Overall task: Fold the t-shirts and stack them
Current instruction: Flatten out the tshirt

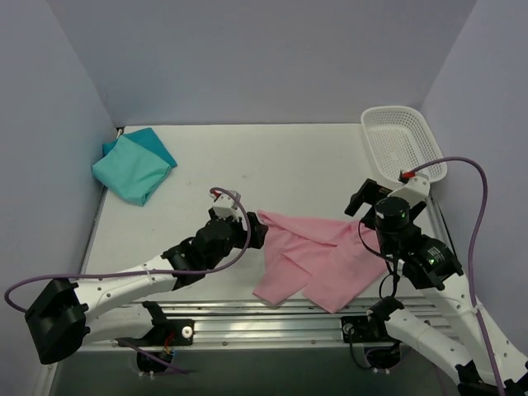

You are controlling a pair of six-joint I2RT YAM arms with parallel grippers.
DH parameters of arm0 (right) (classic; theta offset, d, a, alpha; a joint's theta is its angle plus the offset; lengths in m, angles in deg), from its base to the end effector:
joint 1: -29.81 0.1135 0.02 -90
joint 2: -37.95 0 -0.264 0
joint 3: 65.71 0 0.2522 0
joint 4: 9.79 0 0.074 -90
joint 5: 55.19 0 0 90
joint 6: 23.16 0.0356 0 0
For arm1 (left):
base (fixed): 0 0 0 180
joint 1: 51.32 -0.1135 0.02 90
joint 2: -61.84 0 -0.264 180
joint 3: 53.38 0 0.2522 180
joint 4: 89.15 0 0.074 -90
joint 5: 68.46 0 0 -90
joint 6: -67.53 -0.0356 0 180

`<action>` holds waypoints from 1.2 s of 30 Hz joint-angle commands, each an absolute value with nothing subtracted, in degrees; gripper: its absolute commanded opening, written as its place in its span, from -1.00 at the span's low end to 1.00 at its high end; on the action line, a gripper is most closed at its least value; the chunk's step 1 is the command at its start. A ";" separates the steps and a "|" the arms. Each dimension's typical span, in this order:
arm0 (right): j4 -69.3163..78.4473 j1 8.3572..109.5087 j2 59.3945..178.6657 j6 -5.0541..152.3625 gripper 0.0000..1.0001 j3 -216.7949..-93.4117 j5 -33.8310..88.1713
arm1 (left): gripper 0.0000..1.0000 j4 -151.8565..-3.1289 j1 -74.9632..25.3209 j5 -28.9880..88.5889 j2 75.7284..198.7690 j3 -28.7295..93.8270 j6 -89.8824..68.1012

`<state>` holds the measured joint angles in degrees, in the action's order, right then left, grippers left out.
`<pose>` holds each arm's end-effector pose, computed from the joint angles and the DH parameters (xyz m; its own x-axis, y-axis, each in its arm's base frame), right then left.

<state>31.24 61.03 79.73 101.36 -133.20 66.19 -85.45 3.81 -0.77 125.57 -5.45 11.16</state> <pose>0.1388 0.0624 0.3712 -0.1935 0.4484 -0.8726 0.1173 0.8936 0.4332 0.1521 -0.1946 0.2459 -0.4660 -0.2275 -0.8551 0.3560 0.8365 -0.4166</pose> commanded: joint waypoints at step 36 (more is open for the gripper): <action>12.13 62.77 105.28 107.00 1.00 -124.99 65.65 | 0.88 -98.93 -14.32 14.93 171.09 17.78 11.45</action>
<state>8.72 62.51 107.88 106.08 -122.32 60.74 -92.73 -14.44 8.59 169.78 16.45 10.52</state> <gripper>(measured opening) 0.996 0.939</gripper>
